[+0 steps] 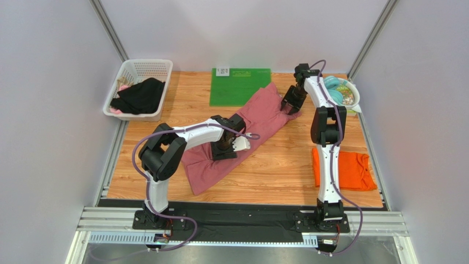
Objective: Fold and stack the t-shirts
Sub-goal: Rotate the tshirt 90 degrees
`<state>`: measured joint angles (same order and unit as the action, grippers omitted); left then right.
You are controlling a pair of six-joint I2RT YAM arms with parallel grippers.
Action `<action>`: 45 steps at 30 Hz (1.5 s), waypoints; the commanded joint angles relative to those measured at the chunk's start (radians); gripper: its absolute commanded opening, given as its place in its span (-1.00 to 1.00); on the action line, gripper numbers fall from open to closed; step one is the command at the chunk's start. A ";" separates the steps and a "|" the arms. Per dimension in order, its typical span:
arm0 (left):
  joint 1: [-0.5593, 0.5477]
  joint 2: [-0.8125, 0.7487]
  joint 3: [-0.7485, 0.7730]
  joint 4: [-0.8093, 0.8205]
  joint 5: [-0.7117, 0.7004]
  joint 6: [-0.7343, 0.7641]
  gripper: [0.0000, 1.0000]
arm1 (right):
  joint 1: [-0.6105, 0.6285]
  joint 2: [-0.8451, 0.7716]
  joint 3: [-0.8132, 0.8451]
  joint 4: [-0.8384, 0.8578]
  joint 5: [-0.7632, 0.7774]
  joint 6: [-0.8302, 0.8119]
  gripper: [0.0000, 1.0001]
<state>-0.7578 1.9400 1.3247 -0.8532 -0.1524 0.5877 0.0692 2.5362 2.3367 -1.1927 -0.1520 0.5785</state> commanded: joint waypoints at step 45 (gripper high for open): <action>0.186 -0.032 0.065 0.014 0.260 -0.200 0.43 | 0.101 -0.395 -0.420 0.286 -0.213 -0.045 0.15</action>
<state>-0.5732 1.8904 1.4433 -0.8619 0.1471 0.3538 0.1085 2.1548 2.0739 -0.8650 -0.4004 0.5838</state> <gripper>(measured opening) 0.718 0.578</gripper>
